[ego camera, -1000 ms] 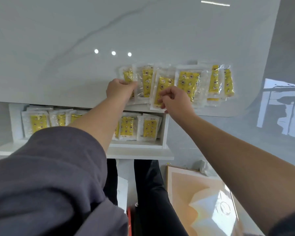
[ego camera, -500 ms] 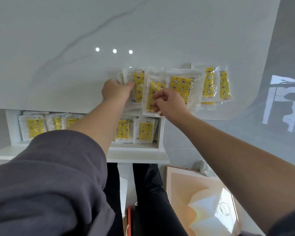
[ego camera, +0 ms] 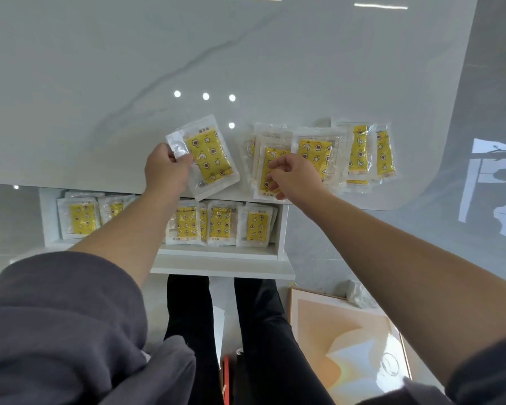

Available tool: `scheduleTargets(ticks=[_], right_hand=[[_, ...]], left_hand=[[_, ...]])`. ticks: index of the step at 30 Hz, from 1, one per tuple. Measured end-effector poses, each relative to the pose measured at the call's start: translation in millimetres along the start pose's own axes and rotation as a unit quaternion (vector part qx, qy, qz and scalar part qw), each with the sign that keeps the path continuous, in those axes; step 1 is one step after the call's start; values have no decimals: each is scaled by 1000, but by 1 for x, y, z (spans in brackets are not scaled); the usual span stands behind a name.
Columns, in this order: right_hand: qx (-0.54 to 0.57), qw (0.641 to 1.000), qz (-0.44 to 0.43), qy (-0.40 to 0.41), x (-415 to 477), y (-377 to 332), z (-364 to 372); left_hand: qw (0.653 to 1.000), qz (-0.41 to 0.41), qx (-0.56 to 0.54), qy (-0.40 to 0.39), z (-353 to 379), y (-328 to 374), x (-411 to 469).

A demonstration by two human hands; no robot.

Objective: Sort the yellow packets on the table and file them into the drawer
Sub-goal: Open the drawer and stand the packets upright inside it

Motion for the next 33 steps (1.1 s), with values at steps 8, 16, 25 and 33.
scheduleTargets(ticks=[8, 16, 25, 33], right_hand=[[125, 980, 4, -156, -6, -20, 28], [88, 994, 14, -65, -9, -5, 12], [179, 980, 45, 81, -13, 37, -83], [35, 981, 38, 186, -1, 50, -106]], left_hand=[[985, 21, -77, -154, -10, 5, -20], [977, -37, -93, -189, 20, 2, -29], [972, 38, 30, -229, 97, 45, -47], [957, 90, 120, -248, 140, 64, -55]])
Point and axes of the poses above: each hand's wrist, its own x-axis towards the middle knuckle, its own z-axis out of the palm, y = z × x, the point moved 1 cm from there along x, towards the middle knuckle, and after that the axes turned 4 degrees about -y, right-handed, at the moved point
